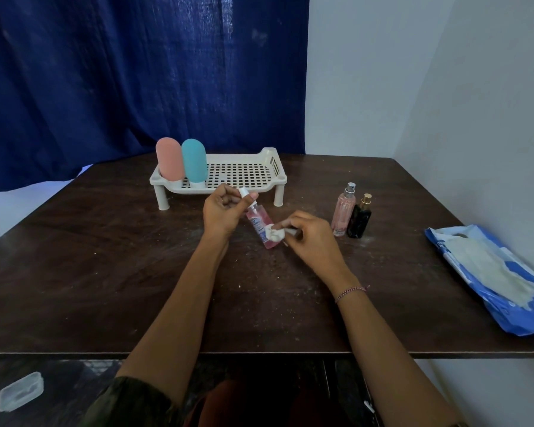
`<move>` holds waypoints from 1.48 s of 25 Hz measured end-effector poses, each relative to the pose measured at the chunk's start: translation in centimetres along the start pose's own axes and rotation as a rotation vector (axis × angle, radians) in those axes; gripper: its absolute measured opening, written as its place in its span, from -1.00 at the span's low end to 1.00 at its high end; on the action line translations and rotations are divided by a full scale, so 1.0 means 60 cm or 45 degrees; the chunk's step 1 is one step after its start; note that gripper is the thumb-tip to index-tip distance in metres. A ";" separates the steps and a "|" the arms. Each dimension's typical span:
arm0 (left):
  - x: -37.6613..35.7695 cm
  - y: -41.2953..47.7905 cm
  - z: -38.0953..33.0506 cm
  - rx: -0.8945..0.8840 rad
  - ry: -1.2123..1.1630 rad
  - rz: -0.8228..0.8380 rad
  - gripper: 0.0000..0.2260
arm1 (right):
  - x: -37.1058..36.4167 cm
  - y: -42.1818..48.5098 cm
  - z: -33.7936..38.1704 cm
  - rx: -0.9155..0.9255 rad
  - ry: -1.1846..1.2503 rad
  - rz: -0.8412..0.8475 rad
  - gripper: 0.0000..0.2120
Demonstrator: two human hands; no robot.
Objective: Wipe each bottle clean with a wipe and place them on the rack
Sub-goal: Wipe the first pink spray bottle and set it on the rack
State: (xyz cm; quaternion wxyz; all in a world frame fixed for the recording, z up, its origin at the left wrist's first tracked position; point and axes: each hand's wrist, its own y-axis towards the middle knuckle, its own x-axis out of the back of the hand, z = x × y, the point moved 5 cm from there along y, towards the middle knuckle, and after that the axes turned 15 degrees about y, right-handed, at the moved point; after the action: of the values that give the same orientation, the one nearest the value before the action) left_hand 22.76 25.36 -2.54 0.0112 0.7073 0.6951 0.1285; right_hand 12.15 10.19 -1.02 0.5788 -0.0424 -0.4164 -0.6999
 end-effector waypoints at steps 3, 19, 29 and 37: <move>-0.002 0.002 0.000 -0.013 0.035 0.006 -0.78 | -0.004 0.000 0.003 0.028 0.001 -0.033 -0.78; -0.003 0.003 0.004 -0.001 -0.008 0.066 -0.81 | -0.008 -0.003 0.003 -0.008 0.198 0.118 -0.75; -0.006 -0.001 -0.003 -0.030 -0.139 0.186 -0.89 | -0.010 -0.003 0.009 0.016 0.152 0.002 -0.78; -0.008 -0.005 -0.009 -0.074 -0.161 0.248 -0.86 | -0.006 0.001 -0.006 -0.089 0.208 0.021 -0.79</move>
State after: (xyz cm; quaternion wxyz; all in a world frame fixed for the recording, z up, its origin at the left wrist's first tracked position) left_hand 22.36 24.82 -2.18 0.0628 0.7775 0.6170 0.1043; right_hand 12.49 10.24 -1.42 0.6148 -0.0086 -0.3426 -0.7103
